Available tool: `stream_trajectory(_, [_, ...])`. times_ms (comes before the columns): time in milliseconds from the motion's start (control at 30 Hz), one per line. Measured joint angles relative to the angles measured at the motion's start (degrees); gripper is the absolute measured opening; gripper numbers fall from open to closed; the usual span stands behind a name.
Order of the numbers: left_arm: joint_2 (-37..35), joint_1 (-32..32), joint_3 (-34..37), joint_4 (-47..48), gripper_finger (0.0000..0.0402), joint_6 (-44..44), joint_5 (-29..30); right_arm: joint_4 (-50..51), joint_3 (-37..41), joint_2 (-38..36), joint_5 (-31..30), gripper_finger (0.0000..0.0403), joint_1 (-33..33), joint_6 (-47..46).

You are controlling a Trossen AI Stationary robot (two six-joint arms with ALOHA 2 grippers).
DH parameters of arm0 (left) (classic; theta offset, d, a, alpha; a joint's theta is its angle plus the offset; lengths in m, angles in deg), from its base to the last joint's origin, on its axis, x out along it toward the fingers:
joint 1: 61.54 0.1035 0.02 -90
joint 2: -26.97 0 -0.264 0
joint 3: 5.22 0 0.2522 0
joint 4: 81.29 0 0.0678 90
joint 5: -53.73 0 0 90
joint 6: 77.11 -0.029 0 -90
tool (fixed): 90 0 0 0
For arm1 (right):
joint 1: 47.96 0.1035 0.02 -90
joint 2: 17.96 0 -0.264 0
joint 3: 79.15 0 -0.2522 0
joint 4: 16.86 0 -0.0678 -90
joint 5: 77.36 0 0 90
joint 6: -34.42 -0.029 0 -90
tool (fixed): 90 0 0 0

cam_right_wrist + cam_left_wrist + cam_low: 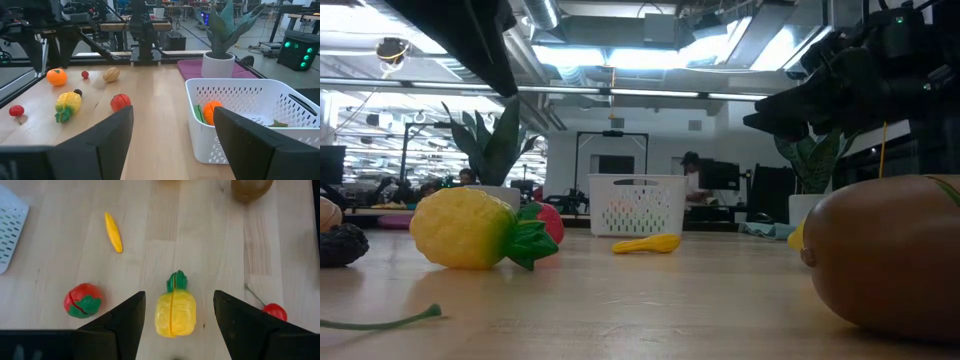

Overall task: Pick and placing Produce into tupperware
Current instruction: Put the yellow pineapple into the white bin

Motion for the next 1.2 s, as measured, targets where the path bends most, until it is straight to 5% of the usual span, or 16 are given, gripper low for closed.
stream_trajectory(367, [0.00, 0.00, 0.00, -0.11, 0.0230, 0.03, 0.00, -0.02, 0.00, 0.00, -0.02, 0.0278, 0.00, 0.00])
stream_trajectory(767, [0.00, -0.09, 0.00, -0.21, 0.0313, 2.95, 0.09, 0.00, 0.00, 0.00, -0.04, 0.0278, 0.00, -0.02])
stream_trajectory(1200, [0.00, -1.99, 0.02, -0.43, 0.0311, 2.86, -0.07, -0.02, 0.00, 0.00, -0.04, 0.0278, -0.02, -0.22])
